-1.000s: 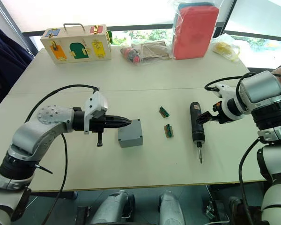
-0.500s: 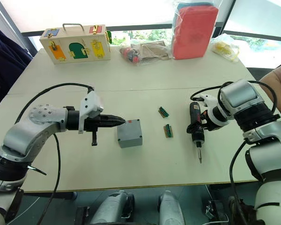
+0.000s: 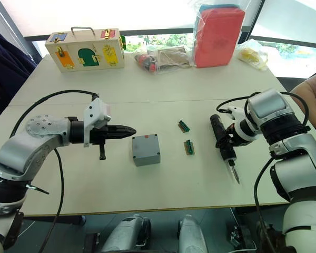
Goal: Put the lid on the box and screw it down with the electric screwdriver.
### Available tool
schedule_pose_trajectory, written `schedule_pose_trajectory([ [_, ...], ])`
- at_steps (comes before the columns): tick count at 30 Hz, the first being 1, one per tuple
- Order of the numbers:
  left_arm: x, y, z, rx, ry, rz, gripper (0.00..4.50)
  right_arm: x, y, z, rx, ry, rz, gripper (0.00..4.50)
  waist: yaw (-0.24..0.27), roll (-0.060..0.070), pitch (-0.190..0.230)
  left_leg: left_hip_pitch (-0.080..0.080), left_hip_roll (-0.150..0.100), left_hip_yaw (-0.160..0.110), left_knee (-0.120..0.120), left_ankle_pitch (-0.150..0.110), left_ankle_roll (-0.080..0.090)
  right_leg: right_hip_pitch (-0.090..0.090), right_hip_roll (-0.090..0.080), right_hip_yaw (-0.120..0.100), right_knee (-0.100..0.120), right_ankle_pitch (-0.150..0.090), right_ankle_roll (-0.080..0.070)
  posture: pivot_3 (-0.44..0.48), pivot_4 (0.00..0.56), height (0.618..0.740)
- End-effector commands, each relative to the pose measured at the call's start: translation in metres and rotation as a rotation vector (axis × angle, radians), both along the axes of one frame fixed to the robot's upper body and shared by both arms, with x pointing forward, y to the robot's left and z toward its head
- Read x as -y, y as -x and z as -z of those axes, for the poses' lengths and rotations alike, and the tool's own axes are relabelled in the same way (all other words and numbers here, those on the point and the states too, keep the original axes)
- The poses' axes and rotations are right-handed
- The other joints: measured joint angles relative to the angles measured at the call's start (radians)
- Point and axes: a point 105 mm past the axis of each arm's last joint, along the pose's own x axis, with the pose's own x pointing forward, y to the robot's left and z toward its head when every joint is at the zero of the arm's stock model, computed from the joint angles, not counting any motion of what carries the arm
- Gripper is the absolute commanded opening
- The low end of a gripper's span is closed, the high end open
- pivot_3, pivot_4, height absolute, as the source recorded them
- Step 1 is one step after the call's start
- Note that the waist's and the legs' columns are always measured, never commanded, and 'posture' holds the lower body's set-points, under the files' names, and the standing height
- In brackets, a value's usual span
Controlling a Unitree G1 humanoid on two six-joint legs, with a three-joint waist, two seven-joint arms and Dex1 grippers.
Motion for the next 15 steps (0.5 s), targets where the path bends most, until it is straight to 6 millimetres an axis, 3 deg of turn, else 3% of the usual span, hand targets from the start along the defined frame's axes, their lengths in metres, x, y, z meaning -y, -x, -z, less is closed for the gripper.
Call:
schedule_pose_trajectory([
  [1, -0.012, -0.006, -0.018, 0.037, 0.033, -0.014, 0.00, -0.008, -0.026, -0.105, 0.348, -0.361, 0.103, 1.96, 0.000, 0.006, 0.004, -0.002, -0.001, 0.001, 0.000, 0.000, -0.001, -0.003, 0.000, 0.001, 0.001, 0.000, 0.000, 0.000, 0.150, 0.740],
  [3, -0.017, -0.009, -0.017, 0.046, 0.006, -0.024, 0.00, -0.011, -0.021, -0.160, 0.593, -0.541, 0.018, 1.96, 0.000, 0.009, 0.006, -0.003, -0.001, 0.002, -0.001, 0.001, -0.002, -0.005, -0.001, 0.002, 0.001, 0.000, 0.000, 0.000, 0.150, 0.740],
  [4, -0.019, -0.011, -0.017, 0.046, 0.001, -0.027, 0.00, -0.011, -0.017, -0.176, 0.671, -0.580, -0.007, 1.96, 0.001, 0.010, 0.006, -0.003, -0.001, 0.002, -0.002, 0.001, -0.002, -0.006, 0.000, 0.002, 0.001, 0.000, 0.000, 0.000, 0.150, 0.740],
  [6, -0.014, -0.013, -0.013, 0.023, 0.014, -0.011, 0.00, -0.021, -0.011, -0.218, 1.017, -0.675, -0.126, 1.96, 0.003, 0.010, 0.006, -0.005, 0.001, 0.002, -0.004, 0.002, -0.004, -0.008, 0.002, 0.001, 0.001, 0.000, 0.000, 0.000, 0.150, 0.740],
  [7, -0.010, -0.013, -0.012, 0.013, 0.020, -0.003, 0.00, -0.024, -0.005, -0.229, 1.135, -0.701, -0.152, 1.96, 0.003, 0.010, 0.006, -0.006, 0.002, 0.001, -0.005, 0.002, -0.004, -0.008, 0.003, 0.000, 0.001, 0.000, 0.000, 0.000, 0.150, 0.740],
  [9, -0.004, -0.011, -0.010, -0.008, 0.027, 0.028, 0.00, -0.038, -0.001, -0.229, 1.234, -0.722, -0.186, 1.96, 0.002, 0.009, 0.006, -0.006, 0.002, 0.001, -0.005, 0.002, -0.004, -0.007, 0.004, 0.000, 0.000, 0.000, 0.000, 0.000, 0.150, 0.740],
  [15, 0.011, -0.011, -0.006, -0.068, 0.085, 0.053, 0.00, -0.099, 0.018, -0.191, 1.346, -0.762, -0.342, 1.96, 0.001, 0.008, 0.005, -0.002, 0.002, 0.001, 0.000, 0.000, 0.001, -0.003, 0.003, 0.002, 0.003, 0.001, 0.001, 0.000, 0.150, 0.740],
])
